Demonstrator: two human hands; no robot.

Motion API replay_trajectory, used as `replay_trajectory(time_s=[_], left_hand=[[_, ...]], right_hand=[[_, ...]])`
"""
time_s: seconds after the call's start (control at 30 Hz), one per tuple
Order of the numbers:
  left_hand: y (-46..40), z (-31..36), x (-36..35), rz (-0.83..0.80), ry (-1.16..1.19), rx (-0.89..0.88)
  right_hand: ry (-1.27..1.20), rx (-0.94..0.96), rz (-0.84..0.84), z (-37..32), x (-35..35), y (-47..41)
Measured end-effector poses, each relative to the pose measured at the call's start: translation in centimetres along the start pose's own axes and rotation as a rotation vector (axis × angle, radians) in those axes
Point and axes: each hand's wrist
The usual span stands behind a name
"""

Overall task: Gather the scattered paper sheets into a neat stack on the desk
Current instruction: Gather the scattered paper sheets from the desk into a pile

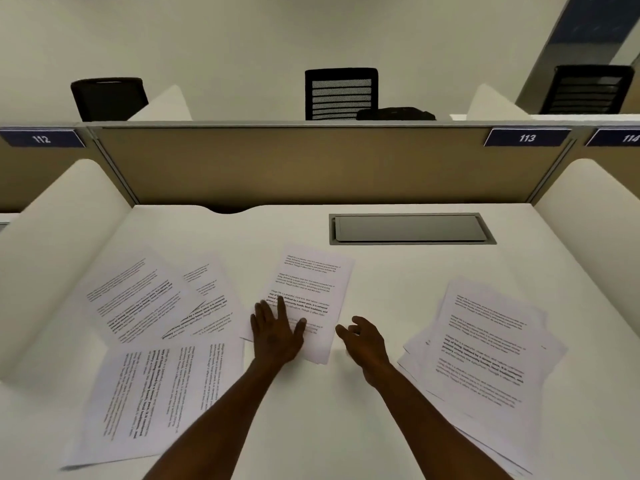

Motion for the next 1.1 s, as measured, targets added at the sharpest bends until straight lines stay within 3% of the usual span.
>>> replay_trajectory(time_s=[0.3,0.47,0.73,0.97,1.1], left_hand=[[1.0,0.0,-1.0,-0.022,0.006,-0.045],[1.6,-0.4,-0.6,-0.017,0.036,-0.083],[2.8,0.3,0.0,-0.063,0.182,-0.084],[2.3,1.8,2.2,-0.023,0.527,0.041],[1.9,3.8,4.9,-0.184,1.144,0.137]], right_hand=[[-0.320,-0.132,0.003,-1.2,-2.1,-4.1],[-0.237,-0.103,0.008,-1.9,-2.2,-4.3],[0.035,0.128,0.155,-1.1,-2.6,-2.7],[-0.233,0.163,0.058,0.7,2.0,-0.7],[-0.332,0.193,0.035,2.1,6.6,2.3]])
Point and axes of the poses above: each hand's wrist, its own y-axis away from the middle knuckle, its own x-axis out of the back of the hand, z = x × y, and after that the axes turned 7 degrees about -z, right-handed
